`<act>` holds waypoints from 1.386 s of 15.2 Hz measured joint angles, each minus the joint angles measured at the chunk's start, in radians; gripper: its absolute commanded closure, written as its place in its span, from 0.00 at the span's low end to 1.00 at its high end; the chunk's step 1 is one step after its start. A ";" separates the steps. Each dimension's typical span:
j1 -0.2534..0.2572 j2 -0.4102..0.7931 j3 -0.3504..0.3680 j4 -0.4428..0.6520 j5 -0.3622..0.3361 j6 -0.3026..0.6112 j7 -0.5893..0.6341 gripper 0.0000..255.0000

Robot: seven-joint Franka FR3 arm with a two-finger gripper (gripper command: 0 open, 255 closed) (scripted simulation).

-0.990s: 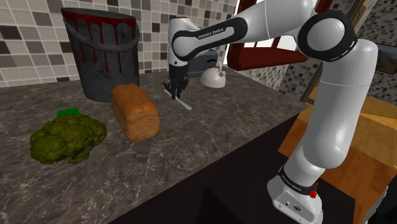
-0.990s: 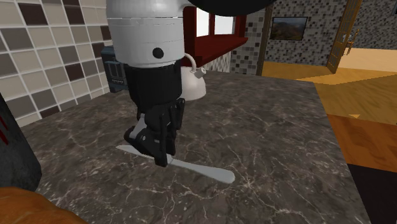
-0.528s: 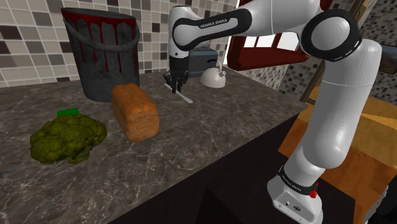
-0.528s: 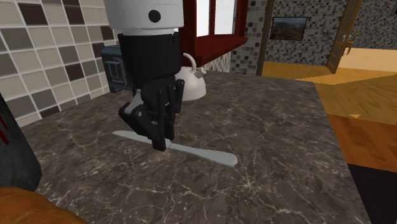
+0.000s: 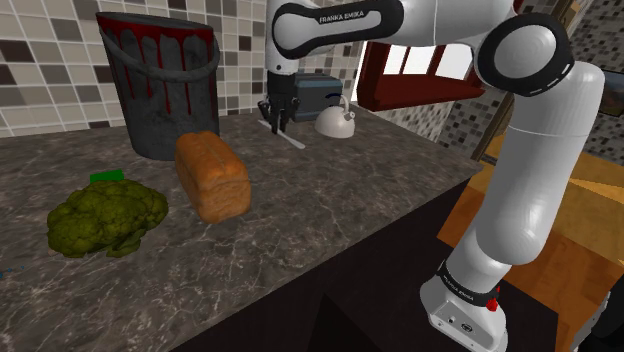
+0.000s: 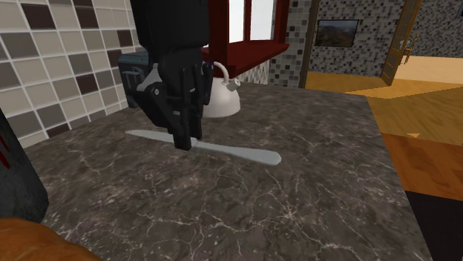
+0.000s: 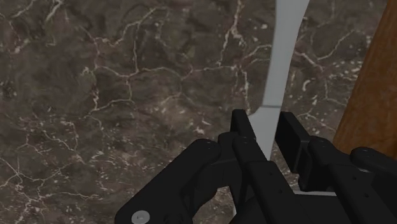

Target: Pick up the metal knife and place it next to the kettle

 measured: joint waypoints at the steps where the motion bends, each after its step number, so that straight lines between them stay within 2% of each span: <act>1: 0.000 0.000 0.000 0.013 0.000 -0.013 -0.001 1.00; 18: 0.009 0.019 0.004 0.267 -0.002 -0.247 -0.005 1.00; 21: -0.020 0.005 -0.012 0.257 0.003 -0.251 -0.048 1.00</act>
